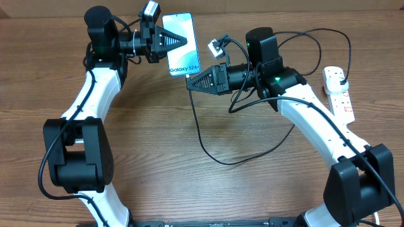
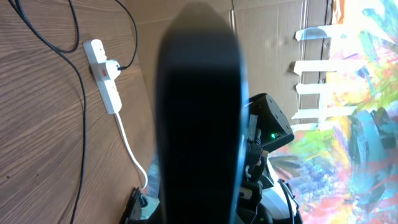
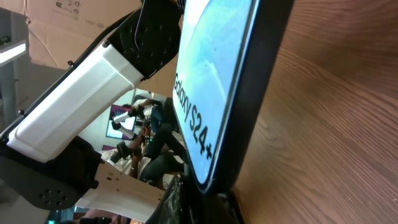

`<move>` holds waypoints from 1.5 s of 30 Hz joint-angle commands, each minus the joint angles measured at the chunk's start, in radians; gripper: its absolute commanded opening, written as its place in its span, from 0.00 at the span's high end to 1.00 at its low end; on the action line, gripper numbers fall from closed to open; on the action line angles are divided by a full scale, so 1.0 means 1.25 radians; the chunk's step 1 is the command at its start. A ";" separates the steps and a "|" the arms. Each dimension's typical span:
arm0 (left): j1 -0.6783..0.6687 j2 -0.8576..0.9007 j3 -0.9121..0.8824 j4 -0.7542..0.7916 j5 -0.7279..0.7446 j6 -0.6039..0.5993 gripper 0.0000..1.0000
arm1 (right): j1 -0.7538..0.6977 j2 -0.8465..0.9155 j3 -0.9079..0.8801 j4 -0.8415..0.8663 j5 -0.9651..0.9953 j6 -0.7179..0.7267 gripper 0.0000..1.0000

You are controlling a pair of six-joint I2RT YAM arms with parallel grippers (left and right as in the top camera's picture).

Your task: Plug charger to phone and switch on socket

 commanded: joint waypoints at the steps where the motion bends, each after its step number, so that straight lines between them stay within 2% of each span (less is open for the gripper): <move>1: -0.006 -0.028 0.017 0.006 0.032 0.011 0.96 | -0.015 0.000 -0.001 0.009 0.015 0.009 0.96; 7: -0.006 -0.028 0.017 0.006 0.003 -0.028 0.96 | -0.015 0.000 -0.001 0.009 0.015 0.010 0.96; 20: -0.026 -0.028 0.017 0.006 -0.005 -0.028 0.96 | -0.015 0.000 -0.001 0.015 0.015 0.013 0.96; 34: -0.023 -0.028 0.017 0.006 0.037 0.023 0.96 | -0.015 0.000 -0.001 0.023 0.009 0.028 0.96; 45: -0.016 -0.028 0.017 0.006 0.037 0.025 0.96 | -0.015 0.000 -0.001 0.024 0.009 0.027 0.96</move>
